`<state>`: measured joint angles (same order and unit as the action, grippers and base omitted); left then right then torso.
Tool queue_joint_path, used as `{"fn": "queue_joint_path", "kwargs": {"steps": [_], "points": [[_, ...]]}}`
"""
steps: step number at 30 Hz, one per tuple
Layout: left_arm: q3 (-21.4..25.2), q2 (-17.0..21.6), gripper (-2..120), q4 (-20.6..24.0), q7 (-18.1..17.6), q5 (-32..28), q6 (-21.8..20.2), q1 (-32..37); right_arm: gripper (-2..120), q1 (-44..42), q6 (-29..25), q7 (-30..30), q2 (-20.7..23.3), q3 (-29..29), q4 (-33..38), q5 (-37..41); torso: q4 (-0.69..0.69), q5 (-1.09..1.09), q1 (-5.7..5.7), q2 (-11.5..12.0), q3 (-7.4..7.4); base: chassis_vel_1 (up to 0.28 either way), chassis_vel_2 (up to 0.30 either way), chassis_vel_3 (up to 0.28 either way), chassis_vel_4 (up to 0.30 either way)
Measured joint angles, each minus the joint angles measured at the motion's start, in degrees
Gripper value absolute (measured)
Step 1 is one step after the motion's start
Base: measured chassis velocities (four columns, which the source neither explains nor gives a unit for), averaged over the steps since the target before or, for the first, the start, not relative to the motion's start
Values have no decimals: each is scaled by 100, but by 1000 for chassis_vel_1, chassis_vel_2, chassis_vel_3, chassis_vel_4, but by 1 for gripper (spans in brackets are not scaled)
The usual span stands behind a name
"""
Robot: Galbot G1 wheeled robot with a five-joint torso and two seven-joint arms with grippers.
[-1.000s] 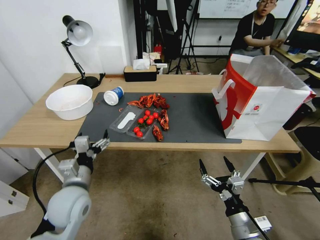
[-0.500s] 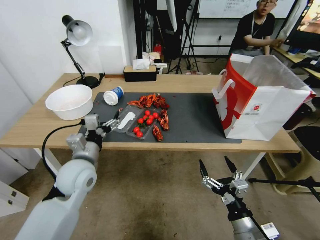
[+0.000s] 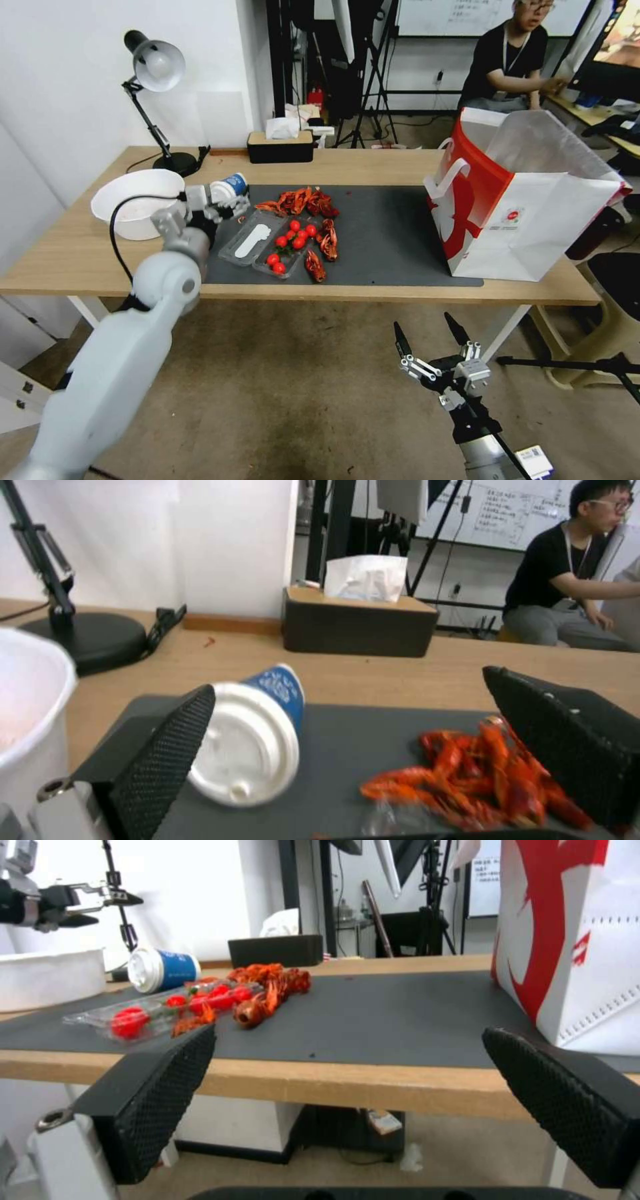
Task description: Pick up the trash from the table and place it into the takeout bag.
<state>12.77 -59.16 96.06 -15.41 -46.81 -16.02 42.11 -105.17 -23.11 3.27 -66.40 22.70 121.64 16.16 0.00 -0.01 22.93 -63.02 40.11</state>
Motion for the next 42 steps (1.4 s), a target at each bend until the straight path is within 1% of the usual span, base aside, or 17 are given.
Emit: {"fn": "queue_joint_path", "kwargs": {"steps": [1, 2, 5, 6, 10, 11, 14, 15, 17, 19, 26, 36, 39, 40, 42], "points": [[-67, -2, 100, -141, 58, 40, 15, -109, 100, 14, 4, -2, -1, 0, -17, 34, 0, 2, 0, 0, 0, 0, 0, 0, 0], [-67, -2, 100, -141, 58, 40, 15, -109, 100, 14, 4, -2, -1, 0, -17, 34, 0, 2, 0, 0, 0, 0, 0, 0, 0], [-305, -33, 100, -583, 198, 261, 80, -454, 100, 62, 33, -18, 13, -1, -61, 116, 0, 1, 0, 0, 0, 0, 0, 0, 0], [-305, -33, 100, -583, 198, 261, 80, -454, 100, 62, 33, -18, 13, -1, -61, 116, 0, 1, 0, 0, 0, 0, 0, 0, 0], [-660, -118, 100, -1339, 422, 599, 206, -1023, 100, 105, 45, -24, 43, 9, -113, 172, 0, 0, 0, 0, 0, 0, 0, 0, 0], [-660, -118, 100, -1339, 422, 599, 206, -1023, 100, 105, 45, -24, 43, 9, -113, 172, 0, 0, 0, 0, 0, 0, 0, 0, 0], [-788, -224, 100, -1941, 591, 727, 308, -1392, 100, 143, 45, -25, 67, 30, -175, 229, -2, 1, 0, 0, 0, 0, 0, 0, 0], [-788, -224, 100, -1941, 591, 727, 308, -1392, 100, 143, 45, -25, 67, 30, -175, 229, -2, 1, 0, 0, 0, 0, 0, 0, 0], [-834, -268, 100, -2274, 701, 819, 342, -1542, 100, 175, 45, -25, 80, 36, -221, 262, -1, 1, 0, 0, 0, 0, 0, 0, 0], [-864, -285, 100, -2507, 781, 888, 343, -1626, 100, 208, 45, -25, 87, 35, -260, 280, 0, 1, 0, -1, 0, 0, 0, 0, 0], [-876, -299, 100, -2817, 850, 1012, 328, -1700, 100, 262, 54, -25, 93, 25, -321, 295, 0, 0, -1, -1, 0, 0, 0, 0, 0], [-876, -313, 100, -2985, 920, 1013, 307, -1766, 100, 292, 61, -24, 110, 23, -352, 305, 0, 1, -1, -1, -1, 0, 0, 0, 0], [-877, -335, 100, -3129, 946, 963, 189, -1826, 100, 298, 64, -22, 108, 23, -365, 307, 0, 0, -1, -1, 0, 0, 0, 0, 0], [-877, -335, 100, -3129, 946, 963, 189, -1826, 100, 298, 64, -22, 108, 23, -365, 307, 0, 0, -1, -1, 0, 0, 0, 0, 0], [-870, -338, 100, -3160, 942, 878, 59, -1832, 100, 285, 64, -22, 97, 23, -366, 307, 0, 0, -1, -1, 0, 0, 0, 0, 0]]}}
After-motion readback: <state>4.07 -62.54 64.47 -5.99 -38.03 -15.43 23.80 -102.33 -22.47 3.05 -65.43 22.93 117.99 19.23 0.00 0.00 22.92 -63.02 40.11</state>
